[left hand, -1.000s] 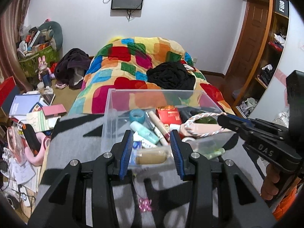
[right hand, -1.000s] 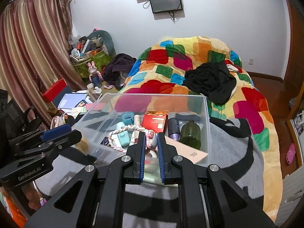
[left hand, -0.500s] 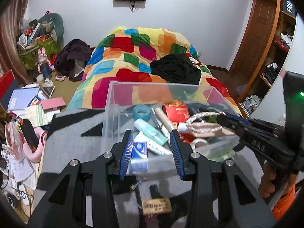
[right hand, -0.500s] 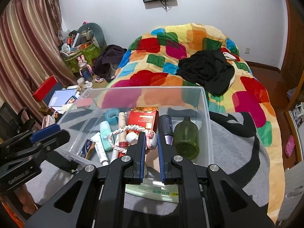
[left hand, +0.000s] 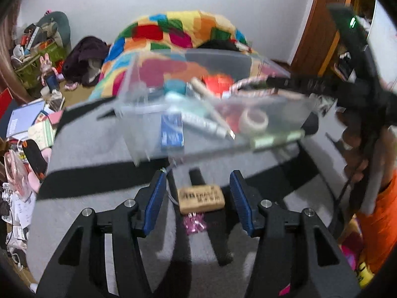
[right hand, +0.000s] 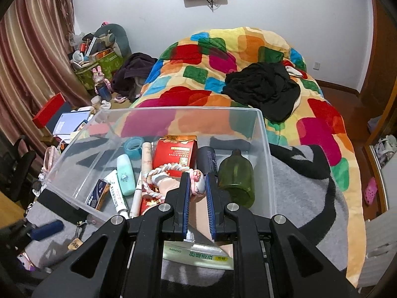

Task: Organize objects
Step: 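Drop the eraser into the box with the left tool while the right tool drops the rope toy, then grasp the pink charm with the left tool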

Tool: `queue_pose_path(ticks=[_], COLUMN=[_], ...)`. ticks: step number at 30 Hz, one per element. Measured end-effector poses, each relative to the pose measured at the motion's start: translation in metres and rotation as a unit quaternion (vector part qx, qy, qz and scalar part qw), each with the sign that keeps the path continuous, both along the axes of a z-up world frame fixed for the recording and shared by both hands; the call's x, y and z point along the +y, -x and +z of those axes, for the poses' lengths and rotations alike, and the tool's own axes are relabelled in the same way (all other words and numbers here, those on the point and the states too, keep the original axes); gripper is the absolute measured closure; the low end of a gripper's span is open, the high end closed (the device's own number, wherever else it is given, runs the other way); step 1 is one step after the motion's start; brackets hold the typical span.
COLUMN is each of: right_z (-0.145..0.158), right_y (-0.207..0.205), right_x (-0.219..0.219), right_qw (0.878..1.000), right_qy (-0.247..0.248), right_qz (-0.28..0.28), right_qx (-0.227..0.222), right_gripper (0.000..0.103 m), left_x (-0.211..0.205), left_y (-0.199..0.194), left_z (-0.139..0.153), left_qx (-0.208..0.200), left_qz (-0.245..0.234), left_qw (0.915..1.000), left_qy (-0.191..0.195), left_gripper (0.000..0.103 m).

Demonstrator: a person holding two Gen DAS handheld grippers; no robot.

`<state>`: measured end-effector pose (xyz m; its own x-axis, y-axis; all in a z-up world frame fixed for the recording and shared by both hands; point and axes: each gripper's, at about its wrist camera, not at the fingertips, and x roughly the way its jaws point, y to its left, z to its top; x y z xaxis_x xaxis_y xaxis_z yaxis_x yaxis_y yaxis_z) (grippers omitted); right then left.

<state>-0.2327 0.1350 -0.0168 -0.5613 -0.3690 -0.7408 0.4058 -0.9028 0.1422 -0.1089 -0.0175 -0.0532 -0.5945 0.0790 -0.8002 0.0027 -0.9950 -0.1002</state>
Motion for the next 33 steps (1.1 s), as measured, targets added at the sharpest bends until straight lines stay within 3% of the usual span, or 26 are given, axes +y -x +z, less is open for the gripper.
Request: queue_pose_path(ticks=[3,5,10,12,19,22,27,33], right_z=[0.002,0.004,0.009,0.011,0.021,0.023,0.008,-0.027], right_y=[-0.003,-0.006,-0.014,-0.018,-0.04,-0.05,-0.064,-0.063], right_x=[0.002,0.004,0.01,0.014,0.036,0.047,0.056,0.043], right_qw=[1.0,1.0,1.0,1.0,0.999,0.998,0.999,0.997], right_qy=[0.0,0.002,0.001,0.003,0.018,0.017,-0.002,-0.036], right_qz=[0.005,0.008,0.013,0.017,0.034,0.035,0.04,0.062], right_qx=[0.0,0.001,0.011,0.015,0.03,0.039,0.029,-0.004], right_gripper=[0.09,0.087,0.075,0.069,0.065,0.056,0.052,0.052], left_x=[0.002,0.004,0.005,0.004,-0.01,-0.015,-0.026,-0.034], left_y=[0.0,-0.002,-0.009,-0.014,-0.014,-0.009,0.013,0.05], left_z=[-0.011,-0.013,-0.008,-0.002,0.031,0.047,0.069,0.064], left_qx=[-0.012,-0.011,0.001,0.011,0.05,0.068,0.091,0.066], left_qz=[-0.001,-0.004,-0.004,-0.003,0.009,0.017,0.035,0.052], left_qw=[0.9999,0.9999,1.0,0.9999,0.9986,0.9973,0.9952,0.9965], left_qy=[-0.004,-0.002,0.002,0.003,-0.014,-0.019,-0.011,0.003], left_gripper=[0.051,0.061,0.061,0.061,0.061,0.061,0.061,0.061])
